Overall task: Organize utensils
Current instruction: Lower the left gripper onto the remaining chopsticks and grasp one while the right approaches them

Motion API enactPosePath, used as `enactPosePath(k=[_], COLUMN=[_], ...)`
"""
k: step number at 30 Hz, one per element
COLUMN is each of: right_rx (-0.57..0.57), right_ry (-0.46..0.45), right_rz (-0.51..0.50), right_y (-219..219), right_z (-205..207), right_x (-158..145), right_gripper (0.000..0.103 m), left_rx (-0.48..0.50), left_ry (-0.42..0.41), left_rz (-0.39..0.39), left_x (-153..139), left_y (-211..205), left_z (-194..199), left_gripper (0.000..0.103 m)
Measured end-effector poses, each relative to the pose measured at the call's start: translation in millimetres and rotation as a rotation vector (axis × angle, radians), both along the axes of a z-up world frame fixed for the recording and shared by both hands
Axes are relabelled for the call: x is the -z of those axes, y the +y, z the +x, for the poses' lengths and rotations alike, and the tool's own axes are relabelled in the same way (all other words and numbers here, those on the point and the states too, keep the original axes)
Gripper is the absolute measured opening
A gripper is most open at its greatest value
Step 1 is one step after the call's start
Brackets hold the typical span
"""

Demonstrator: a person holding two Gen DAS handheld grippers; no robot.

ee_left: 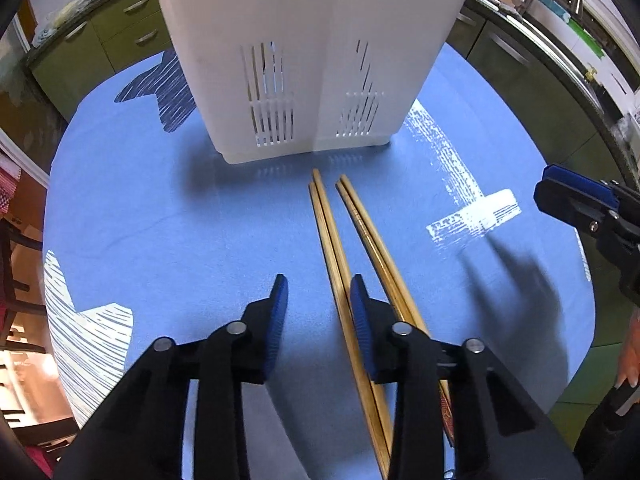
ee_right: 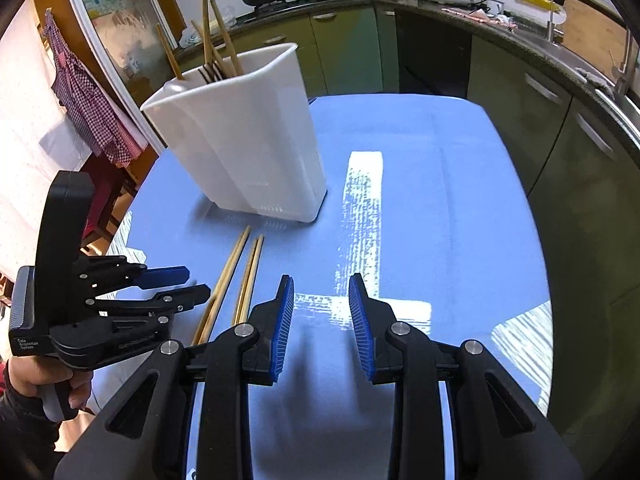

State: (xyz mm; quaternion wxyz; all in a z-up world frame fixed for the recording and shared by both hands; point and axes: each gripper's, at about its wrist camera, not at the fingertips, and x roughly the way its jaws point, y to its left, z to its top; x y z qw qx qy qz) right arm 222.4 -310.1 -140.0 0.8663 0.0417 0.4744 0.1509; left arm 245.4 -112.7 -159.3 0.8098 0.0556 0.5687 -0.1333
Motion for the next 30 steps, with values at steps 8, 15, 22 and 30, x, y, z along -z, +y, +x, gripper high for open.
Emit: enactPosePath(k=[8, 15, 22, 30], right_rx=[0.001, 0.002, 0.002, -0.001], right_ry=[0.007, 0.016, 0.023, 0.031], right_rz=[0.011, 0.021, 0.027, 0.026], right_y=[-1, -3, -4, -3], right_z=[2, 3, 2, 4], right_x=[2, 6, 9, 12], right_gripper=[0.029, 0.029, 0.029, 0.029], left_rx=[0.005, 0.005, -0.005, 0.011], left_ry=[0.023, 0.021, 0.036, 0.013], left_rz=[0.011, 0.022, 0.015, 0.059], left_x=[11, 12, 12, 15], left_y=[-6, -16, -12, -22], left_z=[0, 5, 6, 7], left_gripper=[0.025, 0.022, 0.020, 0.012])
